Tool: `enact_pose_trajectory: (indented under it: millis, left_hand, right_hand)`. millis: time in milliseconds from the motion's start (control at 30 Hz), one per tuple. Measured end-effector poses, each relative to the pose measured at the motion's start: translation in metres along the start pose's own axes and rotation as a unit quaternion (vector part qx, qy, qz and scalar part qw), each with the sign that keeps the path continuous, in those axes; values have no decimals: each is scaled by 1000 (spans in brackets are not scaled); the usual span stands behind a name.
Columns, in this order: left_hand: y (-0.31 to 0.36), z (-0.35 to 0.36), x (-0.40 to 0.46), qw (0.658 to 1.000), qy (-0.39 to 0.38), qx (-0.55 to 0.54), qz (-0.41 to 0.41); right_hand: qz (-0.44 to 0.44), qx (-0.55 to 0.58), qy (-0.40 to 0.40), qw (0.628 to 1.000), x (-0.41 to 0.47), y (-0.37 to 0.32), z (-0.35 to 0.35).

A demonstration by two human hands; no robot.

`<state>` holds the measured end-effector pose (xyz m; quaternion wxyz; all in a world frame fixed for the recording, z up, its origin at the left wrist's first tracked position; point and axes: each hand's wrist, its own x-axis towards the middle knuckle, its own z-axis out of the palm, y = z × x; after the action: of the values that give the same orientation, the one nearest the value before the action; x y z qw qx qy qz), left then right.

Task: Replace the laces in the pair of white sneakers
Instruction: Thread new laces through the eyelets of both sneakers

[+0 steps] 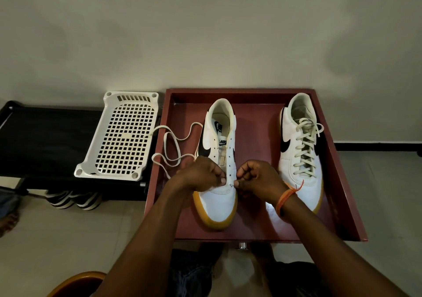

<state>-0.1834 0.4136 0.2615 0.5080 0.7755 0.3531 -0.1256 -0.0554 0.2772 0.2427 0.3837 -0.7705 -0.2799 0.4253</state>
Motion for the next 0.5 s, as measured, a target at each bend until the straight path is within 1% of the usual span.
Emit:
enact_pose_trajectory:
  millis: [67, 167, 233, 267, 333, 367, 400, 433, 467, 500]
  left_hand:
    - [1, -1, 0, 1000, 0, 4, 3]
    - [0, -1, 2, 1000, -1, 16, 12]
    - [-3, -1, 1, 1000, -2, 16, 16]
    - [-6, 1, 1, 999, 10, 38, 24]
    - [-9, 12, -5, 986, 71, 143, 40]
    - [-11, 21, -10, 974, 128, 184, 44]
    - [-10, 31, -21, 961, 196, 189, 43]
    - [-10, 41, -32, 949, 265, 167, 41]
    - [-11, 52, -42, 937, 319, 137, 41]
    - [-10, 61, -53, 929, 346, 126, 38]
  right_hand:
    - [-2, -29, 10, 1000, -4, -4, -2]
    - [-58, -119, 42, 990, -14, -8, 0]
    - [-101, -179, 87, 975, -25, -8, 10]
    - [-115, -191, 114, 968, -31, -7, 19]
    - [-137, -199, 172, 955, -40, -4, 34]
    - [-147, -203, 197, 948, -44, -3, 40]
    - [-154, -202, 215, 943, -46, -1, 45]
    - [-152, -193, 226, 943, -47, 0, 49]
    - [-138, -176, 231, 947, -46, 1, 50]
    - [-117, -153, 232, 953, -47, -1, 50]
